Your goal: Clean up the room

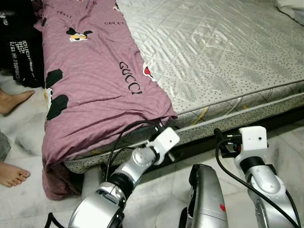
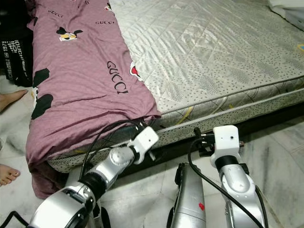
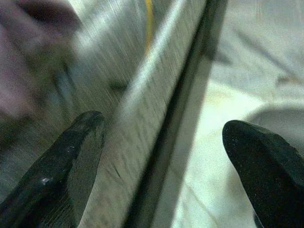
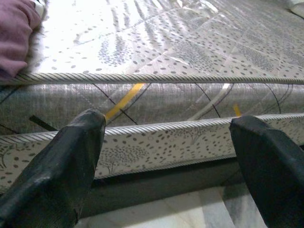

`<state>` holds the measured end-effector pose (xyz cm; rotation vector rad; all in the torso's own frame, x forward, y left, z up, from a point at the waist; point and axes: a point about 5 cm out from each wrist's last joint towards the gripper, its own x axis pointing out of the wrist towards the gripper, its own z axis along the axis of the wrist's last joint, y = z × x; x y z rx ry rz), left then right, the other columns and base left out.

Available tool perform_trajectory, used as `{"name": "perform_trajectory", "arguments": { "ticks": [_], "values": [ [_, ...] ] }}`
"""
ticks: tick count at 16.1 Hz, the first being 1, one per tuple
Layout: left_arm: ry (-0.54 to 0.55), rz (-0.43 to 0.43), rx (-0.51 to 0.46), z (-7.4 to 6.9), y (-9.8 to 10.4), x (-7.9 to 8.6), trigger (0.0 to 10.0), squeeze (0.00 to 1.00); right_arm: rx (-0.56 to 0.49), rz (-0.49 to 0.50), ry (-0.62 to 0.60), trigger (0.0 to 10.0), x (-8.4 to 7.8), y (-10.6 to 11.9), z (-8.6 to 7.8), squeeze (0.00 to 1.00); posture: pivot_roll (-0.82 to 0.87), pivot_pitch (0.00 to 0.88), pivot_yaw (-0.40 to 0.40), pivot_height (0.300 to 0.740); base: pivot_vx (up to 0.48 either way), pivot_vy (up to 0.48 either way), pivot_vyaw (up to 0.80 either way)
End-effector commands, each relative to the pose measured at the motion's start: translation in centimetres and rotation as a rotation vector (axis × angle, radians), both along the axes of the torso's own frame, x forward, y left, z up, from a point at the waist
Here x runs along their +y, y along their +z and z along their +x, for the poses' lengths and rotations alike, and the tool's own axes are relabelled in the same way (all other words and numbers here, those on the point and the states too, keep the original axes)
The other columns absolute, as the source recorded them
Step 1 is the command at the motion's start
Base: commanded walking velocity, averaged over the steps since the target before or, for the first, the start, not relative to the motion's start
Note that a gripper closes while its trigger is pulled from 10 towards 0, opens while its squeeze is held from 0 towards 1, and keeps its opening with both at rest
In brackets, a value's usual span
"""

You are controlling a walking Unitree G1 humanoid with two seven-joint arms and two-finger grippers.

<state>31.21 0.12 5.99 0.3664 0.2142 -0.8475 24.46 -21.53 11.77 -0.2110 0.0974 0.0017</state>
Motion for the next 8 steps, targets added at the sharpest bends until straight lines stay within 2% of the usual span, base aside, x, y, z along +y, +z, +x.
{"name": "perform_trajectory", "arguments": {
  "ticks": [1, 2, 6, 8],
  "values": [
    [-0.065, -0.099, -0.079, 0.4, 3.0, -2.8, 10.0, 0.0, -0.002, 0.002, -0.001, 10.0, 0.1, -0.1, 0.2, 0.0, -0.16, 0.057, 0.004, 0.474, 0.0, 0.0, 0.0],
    [-0.089, -0.135, -0.125, 0.8, 4.5, -3.2, 10.0, 0.0, -0.009, 0.006, -0.003, 10.0, 0.3, -0.2, 0.5, 0.0, -0.16, 0.052, 0.008, 0.474, 0.0, 0.0, 0.0],
    [-0.133, -0.142, -0.137, 0.7, 5.2, -4.3, 10.0, 0.0, -0.022, 0.005, -0.006, 10.0, 0.6, -0.2, 0.9, 0.0, -0.16, 0.044, 0.011, 0.474, 0.0, 0.0, 0.0],
    [-0.155, -0.175, -0.151, 0.6, 6.0, -5.0, 10.0, 0.0, -0.023, 0.005, -0.009, 10.0, 0.5, -0.2, 1.0, 0.0, -0.16, 0.043, 0.011, 0.474, 0.0, 0.0, 0.0]
  ]
}}
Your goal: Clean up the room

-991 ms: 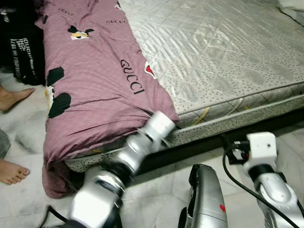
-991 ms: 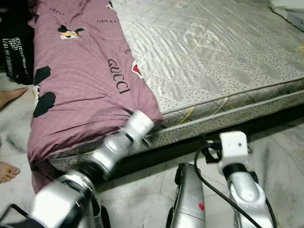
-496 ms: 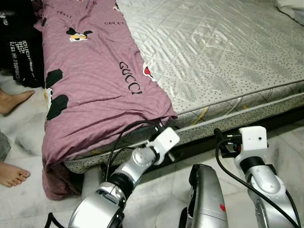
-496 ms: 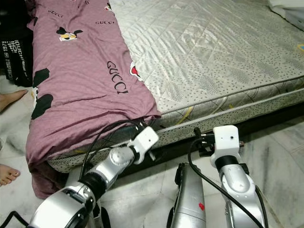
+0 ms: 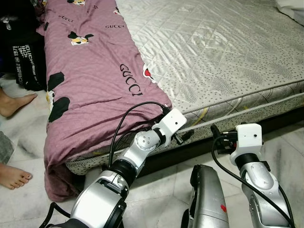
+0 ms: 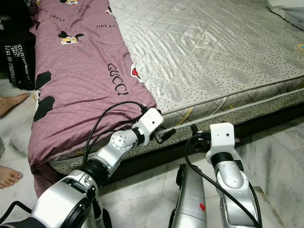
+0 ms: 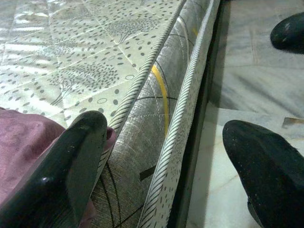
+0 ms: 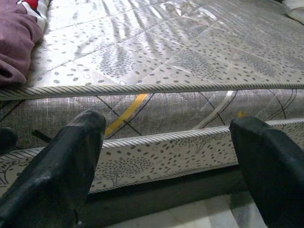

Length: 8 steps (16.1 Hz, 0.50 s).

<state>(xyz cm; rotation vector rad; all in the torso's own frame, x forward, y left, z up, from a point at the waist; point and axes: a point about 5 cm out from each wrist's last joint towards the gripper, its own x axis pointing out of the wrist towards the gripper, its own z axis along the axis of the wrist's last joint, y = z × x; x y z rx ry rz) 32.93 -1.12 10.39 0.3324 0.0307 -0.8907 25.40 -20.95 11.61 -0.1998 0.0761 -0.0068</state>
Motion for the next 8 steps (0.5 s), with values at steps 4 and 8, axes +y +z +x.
{"name": "perform_trajectory", "arguments": {
  "ticks": [4, 8],
  "values": [
    [0.294, -0.354, -0.184, 3.0, 7.4, 0.2, 10.0, 0.0, -0.015, -0.007, -0.007, 10.0, 0.0, 0.0, 0.3, 0.0, -0.16, 0.039, 0.015, 0.474, 0.0, 0.0, 0.0],
    [0.632, -0.252, -0.11, 5.4, 4.9, 7.6, 10.0, 0.0, -0.018, -0.008, -0.011, 10.0, 0.0, 0.0, 0.3, 0.0, -0.16, 0.044, 0.015, 0.474, 0.0, 0.0, 0.0]
  ]
}}
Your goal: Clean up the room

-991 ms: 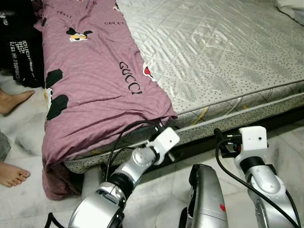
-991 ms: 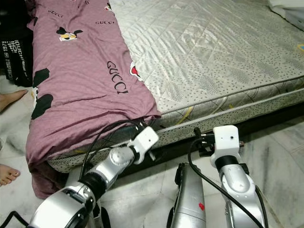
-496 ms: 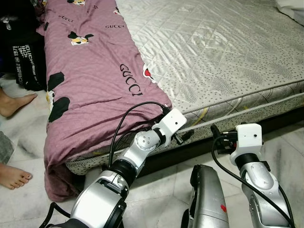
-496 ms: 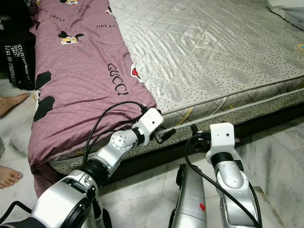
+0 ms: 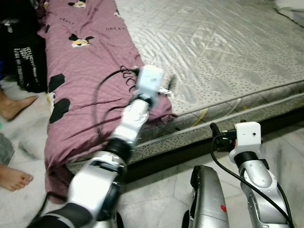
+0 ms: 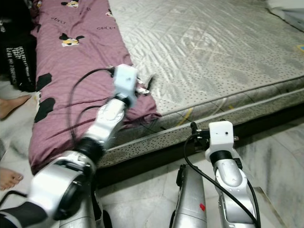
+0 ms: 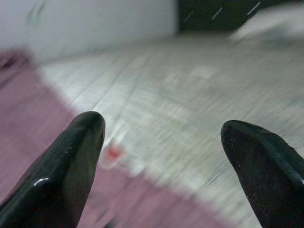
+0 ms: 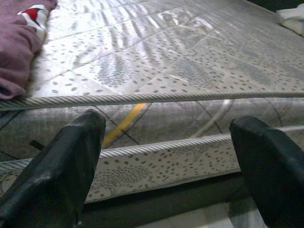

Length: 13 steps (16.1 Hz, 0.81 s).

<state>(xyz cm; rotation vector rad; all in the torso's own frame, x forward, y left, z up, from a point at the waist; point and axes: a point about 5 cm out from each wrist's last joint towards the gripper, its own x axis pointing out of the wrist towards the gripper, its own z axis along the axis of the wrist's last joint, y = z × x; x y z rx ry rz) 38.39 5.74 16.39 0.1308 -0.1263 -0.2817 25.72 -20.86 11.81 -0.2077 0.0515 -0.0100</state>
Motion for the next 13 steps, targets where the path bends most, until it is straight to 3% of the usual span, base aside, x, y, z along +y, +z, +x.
{"name": "perform_trajectory", "arguments": {
  "ticks": [1, 3, 6, 7, 8, 10, 13],
  "values": [
    [0.077, 0.035, 0.164, -0.2, -3.2, 2.2, 10.0, 0.0, 0.008, 0.0, -0.011, 10.0, -0.2, -0.2, -0.1, 0.0, -0.16, 0.044, 0.013, 0.474, 0.0, 0.0, 0.0],
    [0.046, 0.154, 0.442, -1.9, -8.2, 3.2, 10.0, 0.0, 0.012, 0.0, -0.009, 10.0, -0.1, -0.3, 0.0, 0.0, -0.16, 0.044, 0.012, 0.474, 0.0, 0.0, 0.0],
    [-0.085, 0.198, 0.545, -3.6, -10.5, 1.5, 10.0, 0.0, 0.01, -0.003, -0.002, 10.0, -0.1, -0.2, 0.0, 0.0, -0.16, 0.05, 0.006, 0.474, 0.0, 0.0, 0.0],
    [-0.125, 0.257, 0.559, -4.1, -11.1, 1.0, 10.0, 0.0, 0.01, -0.003, -0.002, 10.0, 0.0, -0.2, 0.1, 0.0, -0.16, 0.049, 0.008, 0.474, 0.0, 0.0, 0.0],
    [-0.125, 0.209, 0.597, -4.6, -11.6, 0.4, 10.0, 0.0, 0.005, 0.0, -0.004, 10.0, 0.1, -0.1, 0.2, 0.0, -0.17, 0.047, 0.014, 0.474, 0.0, 0.0, 0.0],
    [-0.118, 0.158, 0.575, -4.2, -10.9, -0.2, 10.0, 0.0, -0.002, 0.002, -0.002, 10.0, 0.3, 0.0, 0.2, 0.0, -0.17, 0.047, 0.018, 0.474, 0.0, 0.0, 0.0],
    [-0.089, 0.074, 0.397, -2.2, -7.3, -0.4, 10.0, 0.0, -0.03, 0.017, 0.002, 10.0, 0.9, 0.4, 0.5, 0.0, -0.15, 0.037, 0.029, 0.474, 0.0, 0.0, 0.0]
  ]
}}
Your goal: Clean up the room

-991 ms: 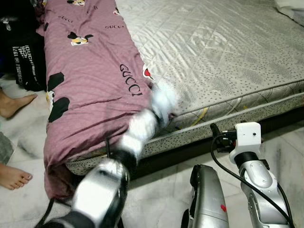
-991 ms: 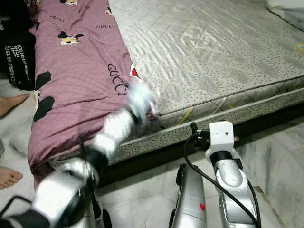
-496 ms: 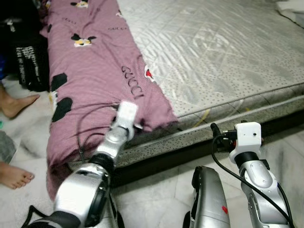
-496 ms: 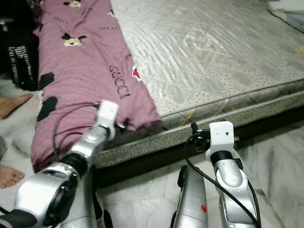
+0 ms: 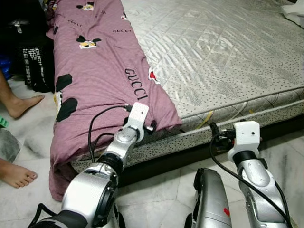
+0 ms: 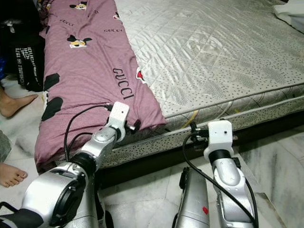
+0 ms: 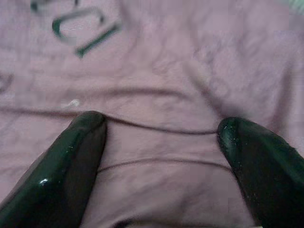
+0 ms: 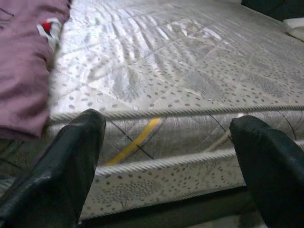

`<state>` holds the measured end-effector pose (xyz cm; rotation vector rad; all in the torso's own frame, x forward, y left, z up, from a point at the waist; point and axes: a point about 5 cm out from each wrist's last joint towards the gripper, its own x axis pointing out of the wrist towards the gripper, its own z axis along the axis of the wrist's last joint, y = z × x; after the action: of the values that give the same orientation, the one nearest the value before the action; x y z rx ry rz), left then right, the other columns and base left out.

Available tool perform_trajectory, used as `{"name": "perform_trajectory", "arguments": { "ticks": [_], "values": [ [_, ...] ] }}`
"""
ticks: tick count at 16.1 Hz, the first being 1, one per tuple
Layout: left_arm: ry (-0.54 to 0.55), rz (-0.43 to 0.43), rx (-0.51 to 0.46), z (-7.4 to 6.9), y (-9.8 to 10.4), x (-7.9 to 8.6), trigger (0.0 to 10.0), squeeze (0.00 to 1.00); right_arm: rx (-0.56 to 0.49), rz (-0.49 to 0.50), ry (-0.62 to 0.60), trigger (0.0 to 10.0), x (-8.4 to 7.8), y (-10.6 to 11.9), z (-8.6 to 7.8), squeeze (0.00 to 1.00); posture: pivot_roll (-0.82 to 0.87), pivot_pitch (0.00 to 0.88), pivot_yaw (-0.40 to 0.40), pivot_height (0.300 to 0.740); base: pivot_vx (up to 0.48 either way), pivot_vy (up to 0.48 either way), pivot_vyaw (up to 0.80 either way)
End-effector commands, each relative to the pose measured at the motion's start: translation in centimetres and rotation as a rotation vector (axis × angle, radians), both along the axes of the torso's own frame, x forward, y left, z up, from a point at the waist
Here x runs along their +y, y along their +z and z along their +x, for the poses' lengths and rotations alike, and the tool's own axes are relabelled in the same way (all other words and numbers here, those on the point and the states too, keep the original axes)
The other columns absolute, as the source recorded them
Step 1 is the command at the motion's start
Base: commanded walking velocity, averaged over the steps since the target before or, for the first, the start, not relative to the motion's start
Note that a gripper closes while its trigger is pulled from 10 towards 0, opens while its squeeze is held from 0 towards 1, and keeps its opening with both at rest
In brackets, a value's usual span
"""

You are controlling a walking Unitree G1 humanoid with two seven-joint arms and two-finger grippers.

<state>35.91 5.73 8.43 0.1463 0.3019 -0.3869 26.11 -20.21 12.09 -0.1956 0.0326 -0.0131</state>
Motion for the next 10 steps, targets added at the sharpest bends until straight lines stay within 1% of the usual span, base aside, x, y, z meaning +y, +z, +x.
{"name": "perform_trajectory", "arguments": {
  "ticks": [1, 2, 3, 4, 5, 6, 7, 8, 9, 10],
  "values": [
    [-0.01, -0.012, -0.026, 0.3, 0.7, -0.4, 10.0, 0.0, -0.011, 0.005, 0.004, 10.0, 0.2, 0.1, 0.2, 0.0, -0.15, 0.037, 0.029, 0.474, 0.0, 0.0, 0.0],
    [0.076, -0.117, -0.179, 1.2, 3.3, 0.1, 10.0, 0.0, -0.032, 0.039, 0.02, 10.0, 1.2, 0.3, 0.8, 0.0, -0.13, 0.029, 0.036, 0.474, 0.0, 0.0, 0.0],
    [0.103, -0.184, -0.287, 1.2, 4.8, 0.3, 10.0, 0.0, -0.041, 0.064, 0.032, 10.0, 1.8, 0.4, 1.1, 0.0, -0.12, 0.022, 0.037, 0.474, 0.0, 0.0, 0.0],
    [0.122, -0.198, -0.385, 0.7, 5.6, 0.8, 10.0, 0.0, -0.043, 0.089, 0.042, 10.0, 2.5, 0.2, 1.4, 0.0, -0.1, 0.014, 0.039, 0.474, 0.0, 0.0, 0.0],
    [0.131, -0.199, -0.413, 0.5, 5.9, 1.1, 10.0, 0.0, -0.043, 0.097, 0.045, 10.0, 2.7, 0.2, 1.5, 0.0, -0.1, 0.014, 0.039, 0.474, 0.0, 0.0, 0.0],
    [0.179, -0.195, -0.466, -0.3, 6.1, 2.4, 10.0, 0.0, -0.042, 0.113, 0.058, 10.0, 3.4, -0.1, 1.7, 0.0, -0.07, 0.0, 0.054, 0.474, 0.0, 0.0, 0.0],
    [0.238, -0.215, -0.492, -1.2, 6.1, 4.4, 10.0, 0.0, -0.041, 0.129, 0.07, 10.0, 4.2, -0.4, 1.9, 0.0, -0.06, 0.0, 0.068, 0.474, 0.0, 0.0, 0.0],
    [0.262, -0.215, -0.499, -1.7, 6.0, 5.3, 10.0, 0.0, -0.042, 0.139, 0.075, 10.0, 4.6, -0.5, 2.0, 0.0, -0.06, 0.0, 0.072, 0.474, 0.0, 0.0, 0.0],
    [0.302, -0.193, -0.519, -2.9, 5.5, 7.3, 10.0, 0.0, -0.048, 0.16, 0.073, 10.0, 5.1, -0.6, 2.4, 0.0, -0.04, 0.0, 0.083, 0.474, 0.0, 0.0, 0.0],
    [0.337, -0.148, -0.51, -3.8, 4.4, 8.7, 10.0, 0.0, -0.05, 0.175, 0.059, 10.0, 5.5, -0.9, 2.8, 0.0, -0.03, 0.0, 0.098, 0.474, 0.0, 0.0, 0.0]
  ]
}}
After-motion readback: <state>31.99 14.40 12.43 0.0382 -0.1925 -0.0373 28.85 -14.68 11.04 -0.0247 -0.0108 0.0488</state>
